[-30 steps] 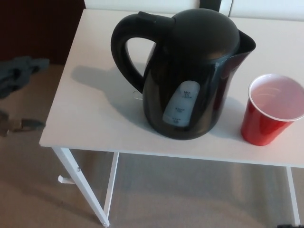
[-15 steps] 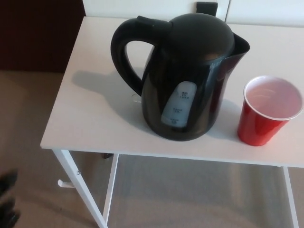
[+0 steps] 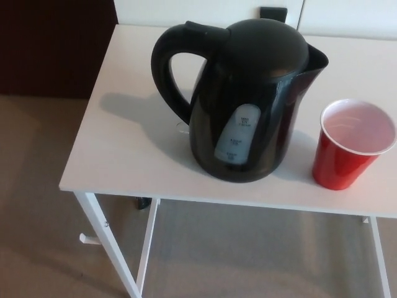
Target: The robot walk towards a table in front and uses its left hand to pick up the pot from the base and pour water to the cup on the right hand side
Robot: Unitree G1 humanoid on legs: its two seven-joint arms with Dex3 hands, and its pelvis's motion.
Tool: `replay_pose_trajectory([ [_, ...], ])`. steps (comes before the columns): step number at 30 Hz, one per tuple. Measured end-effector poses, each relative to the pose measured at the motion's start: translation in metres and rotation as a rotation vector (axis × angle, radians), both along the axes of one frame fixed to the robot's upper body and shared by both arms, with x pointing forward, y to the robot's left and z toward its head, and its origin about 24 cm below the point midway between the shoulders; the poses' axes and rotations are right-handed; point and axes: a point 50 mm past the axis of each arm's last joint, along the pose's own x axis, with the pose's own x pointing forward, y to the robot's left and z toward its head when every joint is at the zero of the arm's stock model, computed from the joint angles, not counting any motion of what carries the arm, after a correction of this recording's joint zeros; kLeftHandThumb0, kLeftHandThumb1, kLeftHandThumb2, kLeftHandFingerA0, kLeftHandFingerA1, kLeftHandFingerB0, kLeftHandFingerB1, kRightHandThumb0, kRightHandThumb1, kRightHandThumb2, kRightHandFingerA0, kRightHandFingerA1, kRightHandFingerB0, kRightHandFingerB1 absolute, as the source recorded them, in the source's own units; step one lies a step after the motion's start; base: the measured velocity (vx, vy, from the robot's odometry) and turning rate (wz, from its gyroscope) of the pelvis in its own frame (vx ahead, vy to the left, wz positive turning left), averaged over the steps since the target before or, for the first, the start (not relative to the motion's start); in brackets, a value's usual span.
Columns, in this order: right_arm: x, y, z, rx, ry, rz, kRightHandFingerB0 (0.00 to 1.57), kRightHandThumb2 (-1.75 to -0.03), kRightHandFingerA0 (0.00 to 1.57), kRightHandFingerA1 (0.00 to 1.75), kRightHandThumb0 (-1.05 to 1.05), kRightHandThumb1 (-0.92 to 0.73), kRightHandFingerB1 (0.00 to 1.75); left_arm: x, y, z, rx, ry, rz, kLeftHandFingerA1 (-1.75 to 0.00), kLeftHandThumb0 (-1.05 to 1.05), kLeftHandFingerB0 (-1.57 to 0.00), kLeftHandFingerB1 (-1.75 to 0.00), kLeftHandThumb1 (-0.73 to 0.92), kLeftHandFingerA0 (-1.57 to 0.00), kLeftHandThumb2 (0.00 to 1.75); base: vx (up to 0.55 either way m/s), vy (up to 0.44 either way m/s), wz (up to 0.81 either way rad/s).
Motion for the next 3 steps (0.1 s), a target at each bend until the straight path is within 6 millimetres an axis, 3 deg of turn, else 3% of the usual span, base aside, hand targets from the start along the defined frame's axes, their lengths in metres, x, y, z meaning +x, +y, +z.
replay_pose_trajectory([
  [3, 0.0070, -0.0004, 0.0017, 0.002, -0.024, -0.004, 0.52, -0.58, 0.70, 0.62, -0.35, -0.62, 0.48, -0.0003, -0.0003, -0.0076, 0.048, 0.033, -0.038, -0.37, -0.64, -0.04, -0.33, 0.79, -0.04, 1.06, 0.00, 0.000, 0.00],
])
